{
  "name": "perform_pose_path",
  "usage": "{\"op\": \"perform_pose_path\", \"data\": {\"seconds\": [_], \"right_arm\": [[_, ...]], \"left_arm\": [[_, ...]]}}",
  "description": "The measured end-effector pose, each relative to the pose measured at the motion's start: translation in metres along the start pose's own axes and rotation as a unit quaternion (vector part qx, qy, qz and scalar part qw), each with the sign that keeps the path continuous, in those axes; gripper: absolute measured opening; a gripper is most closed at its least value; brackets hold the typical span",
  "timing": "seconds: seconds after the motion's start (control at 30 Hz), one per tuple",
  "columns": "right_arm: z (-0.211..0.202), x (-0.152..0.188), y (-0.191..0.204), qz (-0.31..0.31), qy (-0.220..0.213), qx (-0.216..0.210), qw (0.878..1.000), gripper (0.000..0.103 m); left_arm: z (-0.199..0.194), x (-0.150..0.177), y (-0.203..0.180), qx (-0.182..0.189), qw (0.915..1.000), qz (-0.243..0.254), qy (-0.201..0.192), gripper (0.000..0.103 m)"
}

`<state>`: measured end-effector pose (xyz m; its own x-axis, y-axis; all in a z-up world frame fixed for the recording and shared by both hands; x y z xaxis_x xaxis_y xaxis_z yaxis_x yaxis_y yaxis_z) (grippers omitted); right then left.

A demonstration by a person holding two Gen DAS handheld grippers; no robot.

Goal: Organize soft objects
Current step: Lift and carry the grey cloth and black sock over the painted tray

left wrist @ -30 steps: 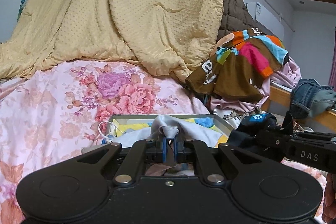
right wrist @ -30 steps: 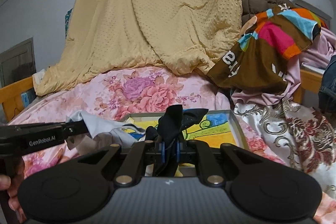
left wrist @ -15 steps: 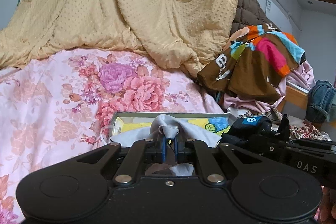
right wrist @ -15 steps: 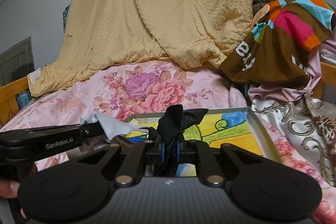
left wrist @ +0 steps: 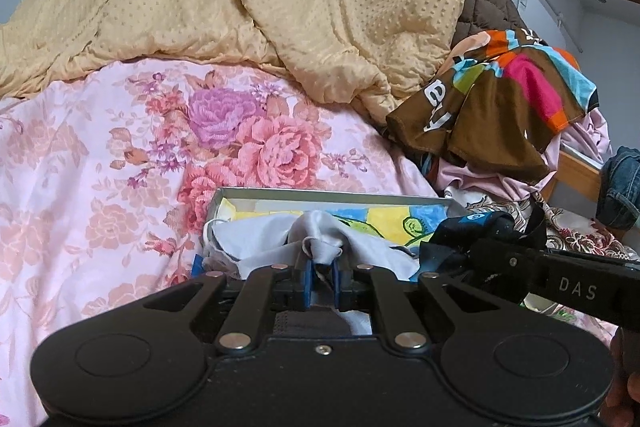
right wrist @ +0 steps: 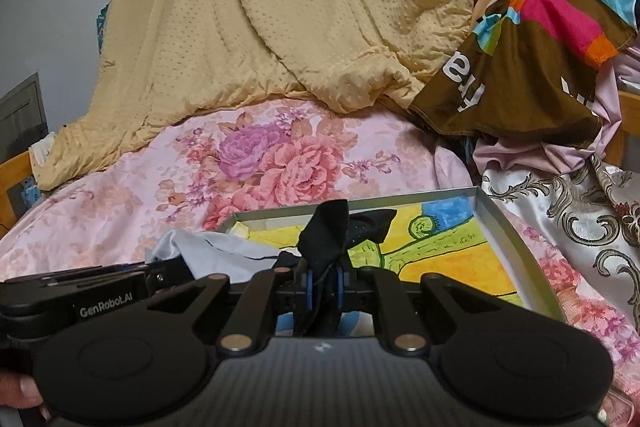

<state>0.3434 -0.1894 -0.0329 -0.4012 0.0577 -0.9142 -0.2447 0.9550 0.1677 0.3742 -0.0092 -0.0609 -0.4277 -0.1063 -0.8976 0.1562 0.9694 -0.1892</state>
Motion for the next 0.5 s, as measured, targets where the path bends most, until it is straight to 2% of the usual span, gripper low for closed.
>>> {"op": "perform_pose_path", "data": {"seconds": [0.5], "right_arm": [[0.018, 0.001, -0.007, 0.006, 0.017, 0.021, 1.0, 0.011]], "left_arm": [[0.014, 0.004, 0.005, -0.005, 0.9995, -0.014, 0.029, 0.015]]}}
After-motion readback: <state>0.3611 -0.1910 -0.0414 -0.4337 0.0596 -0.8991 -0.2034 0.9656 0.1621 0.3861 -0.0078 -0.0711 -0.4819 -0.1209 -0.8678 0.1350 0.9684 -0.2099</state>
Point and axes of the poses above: each gripper's, at about its wrist camera, not at the fingertips, and z roughly the way its jaws point, y to its left, x to its underside, the point moved 3 cm from there along z, roughly the way its jaws point, and after that the axes turned 6 degrees about -x, right-handed, at the moved point
